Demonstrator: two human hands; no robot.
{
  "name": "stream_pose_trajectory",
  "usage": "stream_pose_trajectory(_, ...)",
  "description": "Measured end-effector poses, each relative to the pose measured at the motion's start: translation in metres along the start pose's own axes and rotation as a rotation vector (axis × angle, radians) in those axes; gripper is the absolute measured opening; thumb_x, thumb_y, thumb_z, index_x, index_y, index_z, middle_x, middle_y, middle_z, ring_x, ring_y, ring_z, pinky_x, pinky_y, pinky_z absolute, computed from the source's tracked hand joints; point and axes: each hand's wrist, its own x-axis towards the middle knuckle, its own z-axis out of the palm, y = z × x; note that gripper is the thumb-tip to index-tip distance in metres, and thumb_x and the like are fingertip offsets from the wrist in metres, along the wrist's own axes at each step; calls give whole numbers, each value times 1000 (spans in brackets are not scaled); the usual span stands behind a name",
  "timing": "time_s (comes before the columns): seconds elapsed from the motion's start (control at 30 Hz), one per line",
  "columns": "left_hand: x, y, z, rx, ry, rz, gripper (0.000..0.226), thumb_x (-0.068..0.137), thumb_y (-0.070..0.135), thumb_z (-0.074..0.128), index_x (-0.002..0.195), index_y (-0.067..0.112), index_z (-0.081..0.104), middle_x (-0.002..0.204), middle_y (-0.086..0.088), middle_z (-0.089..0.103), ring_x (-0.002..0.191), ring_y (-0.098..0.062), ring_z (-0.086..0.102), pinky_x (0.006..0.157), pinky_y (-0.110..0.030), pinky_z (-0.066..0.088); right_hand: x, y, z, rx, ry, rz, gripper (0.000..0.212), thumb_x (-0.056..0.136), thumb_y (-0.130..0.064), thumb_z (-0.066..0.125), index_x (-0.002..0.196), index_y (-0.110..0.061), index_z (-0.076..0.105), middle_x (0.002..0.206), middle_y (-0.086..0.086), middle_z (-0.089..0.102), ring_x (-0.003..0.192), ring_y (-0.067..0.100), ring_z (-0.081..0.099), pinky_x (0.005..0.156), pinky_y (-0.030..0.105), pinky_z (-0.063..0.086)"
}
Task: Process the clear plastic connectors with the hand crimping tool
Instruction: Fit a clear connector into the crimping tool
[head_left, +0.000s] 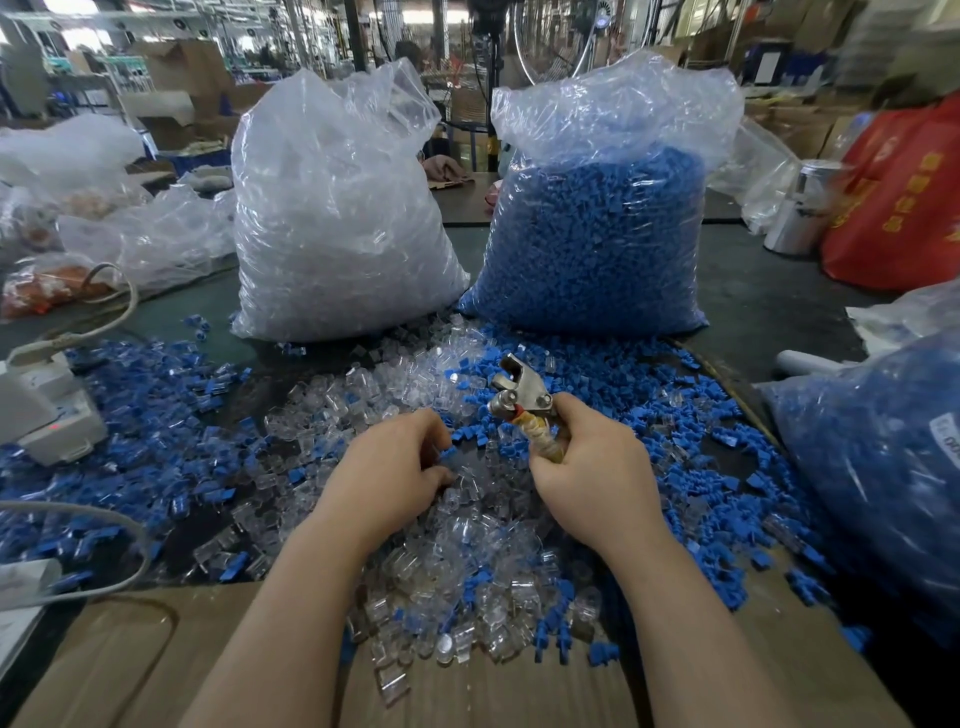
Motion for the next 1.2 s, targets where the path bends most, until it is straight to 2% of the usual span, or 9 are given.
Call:
stream_pose_trajectory(0.13, -1, 2, -1, -149, 24, -44, 27, 77, 29, 83, 79, 35, 57, 80, 17, 64, 74, 3, 60, 62, -14, 45, 1, 0, 1, 11, 9, -10, 9, 80, -27, 59, 83, -29, 51, 64, -6, 56, 60, 11, 51, 48, 32, 33)
stream_pose_trajectory(0.3, -1, 13, -3, -366, 131, -31, 18, 75, 26, 85, 77, 33, 68, 70, 15, 70, 65, 7, 63, 56, -7, 45, 2, -2, 1, 123, 28, -1, 10, 83, -26, 64, 86, -32, 57, 66, -10, 60, 62, 10, 54, 53, 34, 42)
stream_pose_trajectory(0.57, -7, 34, -8, -753, 41, 59, 19, 84, 3, 74, 94, 18, 73, 80, 0, 76, 76, -15, 73, 74, -28, 59, 2, -7, -1, 256, 8, -20, 7, 85, -22, 69, 91, -24, 66, 71, -9, 65, 64, 15, 59, 60, 42, 51)
stream_pose_trajectory(0.7, -9, 38, -9, -742, -12, 154, 32, 87, -2, 68, 99, 27, 72, 85, -5, 76, 85, -30, 71, 80, -43, 57, 3, -6, 0, 321, 17, -15, 7, 86, -21, 69, 91, -24, 66, 71, -8, 64, 64, 16, 58, 59, 44, 51)
stream_pose_trajectory(0.8, -9, 37, -9, -776, -8, 160, 31, 84, -5, 70, 94, 24, 73, 85, 0, 77, 83, -19, 74, 75, -27, 60, 3, -4, 1, 368, 31, -2, 5, 86, -23, 69, 88, -25, 66, 69, -10, 63, 61, 11, 56, 56, 39, 48)
stream_pose_trajectory(0.9, -8, 36, -8, -845, 39, 105, 22, 78, 0, 78, 91, 17, 71, 76, -5, 76, 71, -15, 73, 63, -21, 56, 4, -3, 1, 437, 17, 12, 5, 88, -26, 70, 86, -25, 65, 67, -16, 62, 56, 6, 51, 50, 22, 39)
stream_pose_trajectory(0.97, -7, 34, -8, -891, 81, 77, 20, 74, 2, 81, 88, 11, 70, 74, -7, 76, 69, -18, 73, 59, -21, 55, 4, -3, 1, 474, 2, 7, 7, 89, -26, 70, 85, -24, 65, 65, -18, 60, 54, 4, 49, 48, 18, 35)
stream_pose_trajectory(1.13, -8, 33, -9, -893, 117, 89, 20, 67, 2, 85, 77, 10, 70, 76, -12, 75, 74, -31, 72, 60, -27, 55, 2, -5, -3, 532, -25, -19, 9, 90, -24, 71, 83, -20, 66, 68, -8, 62, 56, 4, 49, 51, 24, 41)
stream_pose_trajectory(1.2, -10, 34, -11, -908, 136, 92, 20, 63, 6, 87, 73, 13, 71, 75, -17, 73, 71, -37, 67, 61, -43, 55, 2, -7, -4, 558, -42, -36, 8, 90, -22, 70, 84, -18, 67, 66, -9, 62, 56, 4, 50, 51, 19, 40)
